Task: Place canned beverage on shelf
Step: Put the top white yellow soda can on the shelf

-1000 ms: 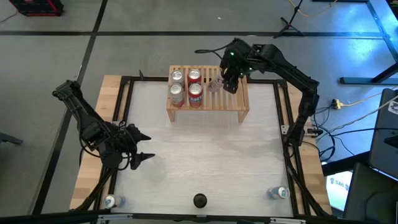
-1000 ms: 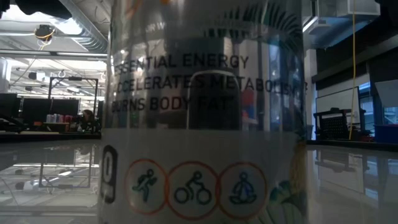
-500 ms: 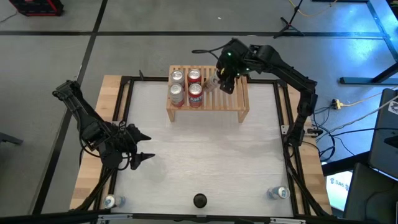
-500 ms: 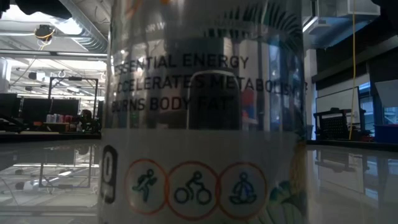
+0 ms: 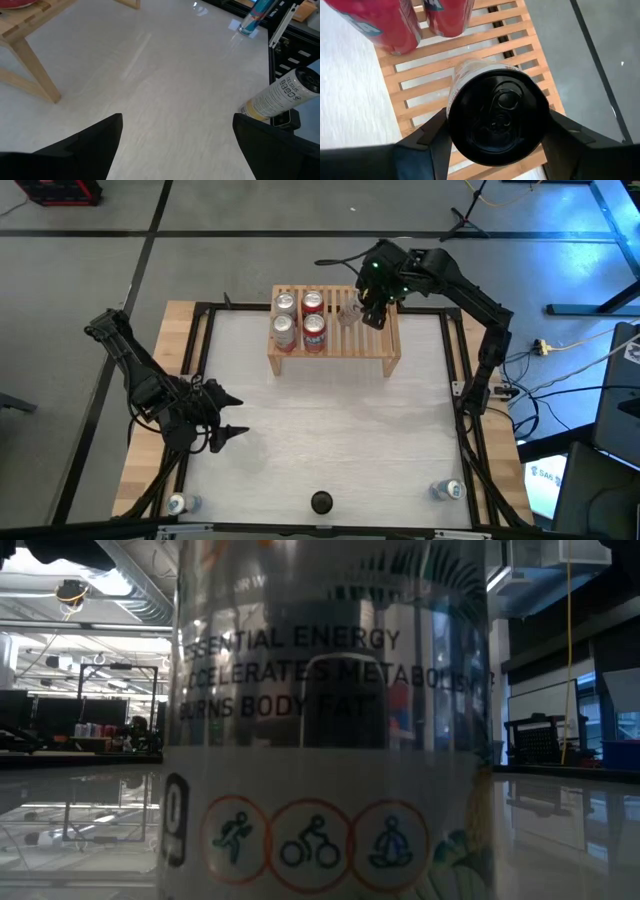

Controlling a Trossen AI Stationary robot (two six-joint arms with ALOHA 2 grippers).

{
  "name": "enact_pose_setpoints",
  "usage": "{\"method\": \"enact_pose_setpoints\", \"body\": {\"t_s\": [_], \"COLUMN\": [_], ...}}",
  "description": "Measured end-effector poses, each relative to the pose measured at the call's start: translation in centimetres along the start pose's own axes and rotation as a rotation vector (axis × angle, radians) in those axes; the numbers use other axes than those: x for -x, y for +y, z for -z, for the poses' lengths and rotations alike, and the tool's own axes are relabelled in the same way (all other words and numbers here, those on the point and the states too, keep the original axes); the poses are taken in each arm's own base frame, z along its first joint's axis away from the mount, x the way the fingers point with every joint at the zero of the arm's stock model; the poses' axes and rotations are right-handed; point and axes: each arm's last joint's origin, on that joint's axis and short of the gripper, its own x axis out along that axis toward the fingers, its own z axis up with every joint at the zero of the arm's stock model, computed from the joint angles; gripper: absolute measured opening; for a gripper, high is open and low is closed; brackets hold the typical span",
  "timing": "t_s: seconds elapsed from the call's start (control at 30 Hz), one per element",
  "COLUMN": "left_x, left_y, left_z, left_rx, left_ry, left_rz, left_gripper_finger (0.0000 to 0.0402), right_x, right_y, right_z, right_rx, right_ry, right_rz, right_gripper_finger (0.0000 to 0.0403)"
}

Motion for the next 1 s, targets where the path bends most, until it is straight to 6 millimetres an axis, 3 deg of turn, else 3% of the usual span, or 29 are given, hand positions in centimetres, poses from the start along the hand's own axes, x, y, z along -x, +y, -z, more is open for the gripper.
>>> {"method": "enact_pose_setpoints", "body": {"t_s": [0.63, 0.83, 1.0], "left_x": [0.0, 0.0, 0.0], "left_y": [-0.2, -0.2, -0.2], "left_z": [0.0, 0.0, 0.0], "left_rx": [0.013, 0.013, 0.015], "left_ry": [0.022, 0.021, 0.02], "left_rz": [0.026, 0.026, 0.029], "left_gripper_finger": [0.0369, 0.0369, 0.0369], "right_x": [-2.0, -1.2, -0.9], "right_y": [0.2, 0.1, 0.1], "right_z": [-0.9, -0.5, -0.1], "right_rx": [0.027, 0.029, 0.029], "right_ry": [-0.008, 0.004, 0.027], "right_rz": [-0.048, -0.034, -0.021], "right_gripper_finger": [0.0255, 0.0235, 0.0241]}}
